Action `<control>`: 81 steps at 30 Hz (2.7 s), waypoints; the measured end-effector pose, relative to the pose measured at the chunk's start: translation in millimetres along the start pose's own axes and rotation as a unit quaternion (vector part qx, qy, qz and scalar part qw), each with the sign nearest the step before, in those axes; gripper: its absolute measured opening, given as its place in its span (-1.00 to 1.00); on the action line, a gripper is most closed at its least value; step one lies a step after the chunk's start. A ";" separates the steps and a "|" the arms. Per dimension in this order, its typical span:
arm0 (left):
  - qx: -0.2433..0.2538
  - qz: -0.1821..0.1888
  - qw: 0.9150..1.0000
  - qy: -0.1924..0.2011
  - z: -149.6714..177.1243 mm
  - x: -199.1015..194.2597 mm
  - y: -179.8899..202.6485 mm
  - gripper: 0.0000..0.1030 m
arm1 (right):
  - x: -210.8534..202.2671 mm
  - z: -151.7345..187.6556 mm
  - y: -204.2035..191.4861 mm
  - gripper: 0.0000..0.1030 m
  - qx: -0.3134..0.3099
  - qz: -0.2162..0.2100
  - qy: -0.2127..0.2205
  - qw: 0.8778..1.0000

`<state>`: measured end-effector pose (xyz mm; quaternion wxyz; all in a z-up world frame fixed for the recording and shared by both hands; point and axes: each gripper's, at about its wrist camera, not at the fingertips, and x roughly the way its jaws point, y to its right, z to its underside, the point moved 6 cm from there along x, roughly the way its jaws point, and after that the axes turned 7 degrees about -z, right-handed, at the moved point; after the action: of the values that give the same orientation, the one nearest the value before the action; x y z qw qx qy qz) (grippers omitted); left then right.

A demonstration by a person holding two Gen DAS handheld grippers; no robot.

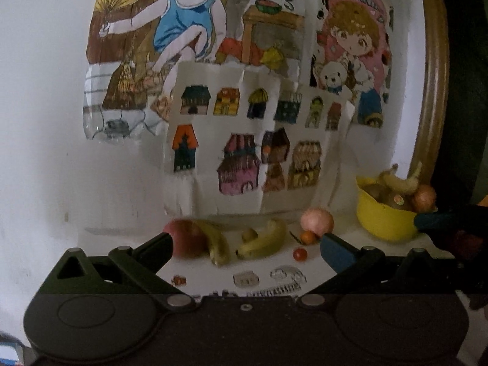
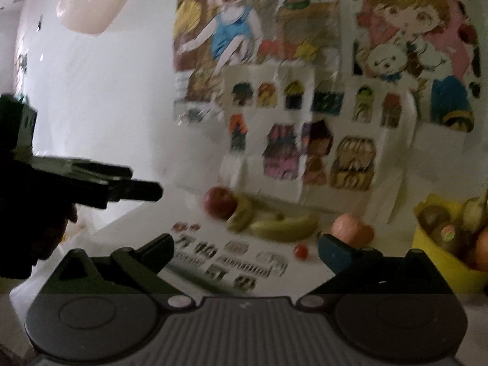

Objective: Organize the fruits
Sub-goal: 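Move both tools back toward the banana and cherry tomatoes, then grasp the yellow banana with the left tool while the right tool grasps a cherry tomato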

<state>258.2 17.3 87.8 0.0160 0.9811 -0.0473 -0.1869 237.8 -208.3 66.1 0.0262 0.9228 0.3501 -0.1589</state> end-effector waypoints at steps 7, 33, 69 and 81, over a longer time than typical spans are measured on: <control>0.001 0.006 1.000 0.007 -19.7 34.1 5.7 0.99 | 7.6 -24.1 37.2 1.00 0.031 0.033 0.051 0.998; 0.049 0.035 0.995 -0.085 17.0 182.4 39.6 0.99 | 123.5 34.9 105.1 1.00 0.039 0.036 -0.075 0.996; 0.091 0.049 0.989 -0.104 45.2 222.6 51.8 0.65 | 171.0 48.3 105.3 0.32 -0.012 0.001 -0.131 0.991; 0.108 0.036 0.987 -0.117 47.2 232.3 55.2 0.20 | 182.3 52.5 103.0 -0.29 -0.040 -0.004 -0.137 0.990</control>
<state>451.1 -61.2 -38.2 -0.0891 0.9462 -0.1044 -0.2931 419.3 -178.0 -46.9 0.1107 0.8892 0.3527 -0.2697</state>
